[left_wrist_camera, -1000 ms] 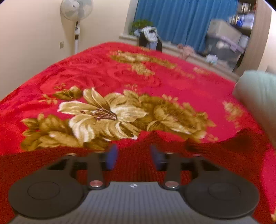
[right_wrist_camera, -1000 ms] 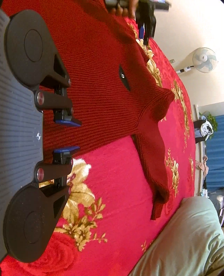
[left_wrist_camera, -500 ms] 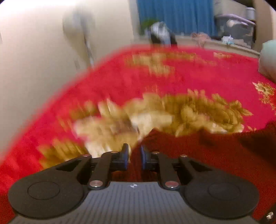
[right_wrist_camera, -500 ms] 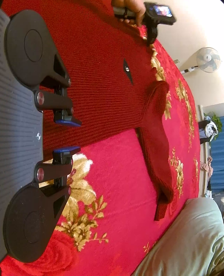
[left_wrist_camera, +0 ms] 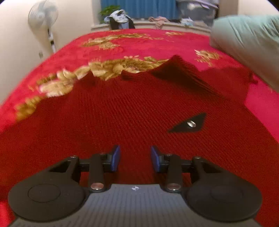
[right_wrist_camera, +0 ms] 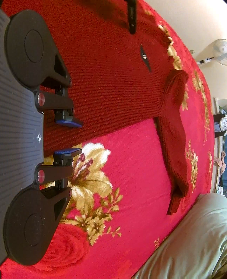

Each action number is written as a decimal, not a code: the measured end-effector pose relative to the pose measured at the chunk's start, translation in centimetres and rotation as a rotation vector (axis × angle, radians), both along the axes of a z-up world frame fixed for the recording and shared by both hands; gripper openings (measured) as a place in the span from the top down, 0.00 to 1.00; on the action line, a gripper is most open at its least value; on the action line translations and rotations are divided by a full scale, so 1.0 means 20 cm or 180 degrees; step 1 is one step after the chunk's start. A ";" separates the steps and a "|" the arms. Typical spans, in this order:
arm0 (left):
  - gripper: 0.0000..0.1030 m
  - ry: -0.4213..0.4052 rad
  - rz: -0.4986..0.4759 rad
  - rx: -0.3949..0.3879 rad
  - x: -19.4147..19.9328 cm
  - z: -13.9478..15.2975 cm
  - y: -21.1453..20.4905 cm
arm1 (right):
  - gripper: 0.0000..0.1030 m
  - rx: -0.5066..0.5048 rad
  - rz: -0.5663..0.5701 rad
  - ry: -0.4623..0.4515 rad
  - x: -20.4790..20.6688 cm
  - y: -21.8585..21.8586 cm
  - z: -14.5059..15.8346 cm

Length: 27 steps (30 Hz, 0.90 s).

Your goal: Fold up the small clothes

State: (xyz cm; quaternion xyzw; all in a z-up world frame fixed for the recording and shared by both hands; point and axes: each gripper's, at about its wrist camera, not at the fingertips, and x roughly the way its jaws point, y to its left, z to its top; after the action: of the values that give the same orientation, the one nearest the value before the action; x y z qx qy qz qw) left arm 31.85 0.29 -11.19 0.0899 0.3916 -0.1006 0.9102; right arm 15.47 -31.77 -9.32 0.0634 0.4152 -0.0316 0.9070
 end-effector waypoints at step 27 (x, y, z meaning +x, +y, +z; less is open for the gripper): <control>0.52 0.0236 0.0715 -0.0229 -1.27 0.13 0.47 | 0.72 -0.0197 -0.0057 0.0105 -0.16 0.03 -0.03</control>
State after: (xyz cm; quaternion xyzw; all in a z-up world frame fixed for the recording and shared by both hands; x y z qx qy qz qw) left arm 6.38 9.69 -8.65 0.0089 0.4287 -0.0153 0.9033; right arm 12.32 -31.10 -9.89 0.0384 0.4283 -0.0536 0.9012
